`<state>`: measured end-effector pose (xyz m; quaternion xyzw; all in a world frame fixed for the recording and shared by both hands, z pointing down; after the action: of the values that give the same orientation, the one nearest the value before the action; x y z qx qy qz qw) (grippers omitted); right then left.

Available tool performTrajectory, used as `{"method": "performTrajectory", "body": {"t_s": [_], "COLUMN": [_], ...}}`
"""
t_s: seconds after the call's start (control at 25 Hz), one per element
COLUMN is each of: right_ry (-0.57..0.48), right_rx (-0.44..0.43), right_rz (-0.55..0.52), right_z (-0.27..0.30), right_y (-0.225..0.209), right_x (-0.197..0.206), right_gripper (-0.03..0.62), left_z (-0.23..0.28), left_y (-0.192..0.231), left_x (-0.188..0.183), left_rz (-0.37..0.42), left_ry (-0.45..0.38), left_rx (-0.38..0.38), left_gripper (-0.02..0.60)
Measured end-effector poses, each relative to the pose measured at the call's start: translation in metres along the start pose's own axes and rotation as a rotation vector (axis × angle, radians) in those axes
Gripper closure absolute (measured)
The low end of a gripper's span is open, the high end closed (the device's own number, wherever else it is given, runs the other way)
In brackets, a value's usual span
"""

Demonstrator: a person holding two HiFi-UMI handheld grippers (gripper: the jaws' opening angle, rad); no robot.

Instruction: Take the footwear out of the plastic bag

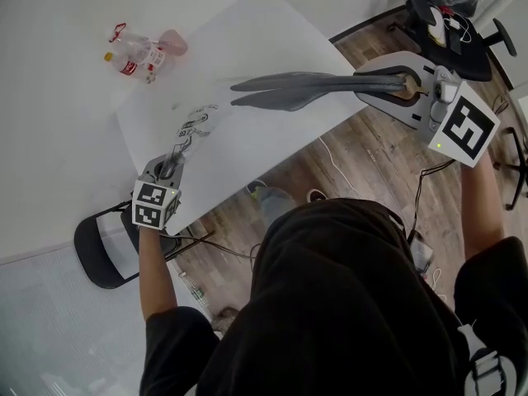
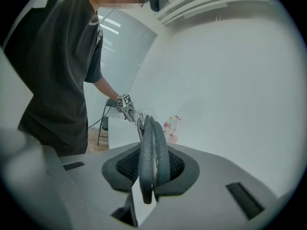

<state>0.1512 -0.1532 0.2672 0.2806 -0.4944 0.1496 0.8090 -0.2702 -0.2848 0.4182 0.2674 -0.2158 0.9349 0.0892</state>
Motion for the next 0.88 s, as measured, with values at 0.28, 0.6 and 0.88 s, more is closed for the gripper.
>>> {"method": "performTrajectory", "body": {"t_s": [0.28, 0.6, 0.88], "right_ry": [-0.197, -0.445, -0.286], "right_rx": [0.131, 0.377, 0.530], "right_rz": [0.156, 0.378, 0.529], "right_z": [-0.014, -0.021, 0.009], "right_y": [-0.019, -0.026, -0.007], "right_x": [-0.010, 0.000, 0.053], "right_gripper": [0.516, 0.516, 0.516], "left_z": [-0.009, -0.012, 0.031], "left_y": [0.018, 0.009, -0.036], "left_x": [-0.019, -0.068, -0.066], "left_rz": [-0.171, -0.273, -0.477], "left_ry": [-0.116, -0.079, 0.161], "left_rx": [-0.047, -0.200, -0.231], "left_gripper": [0.558, 0.558, 0.558]}}
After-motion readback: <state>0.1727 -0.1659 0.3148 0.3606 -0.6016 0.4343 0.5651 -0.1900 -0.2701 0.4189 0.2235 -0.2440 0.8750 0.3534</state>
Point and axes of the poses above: the fingertips, and each gripper's own axes: z forward along the fingers, y to its left, x out of its underside, the point moved 6 cm from there along -z, backward along the fingers, and after that the axes turned 9 degrees about z, right-handed, at the moved point
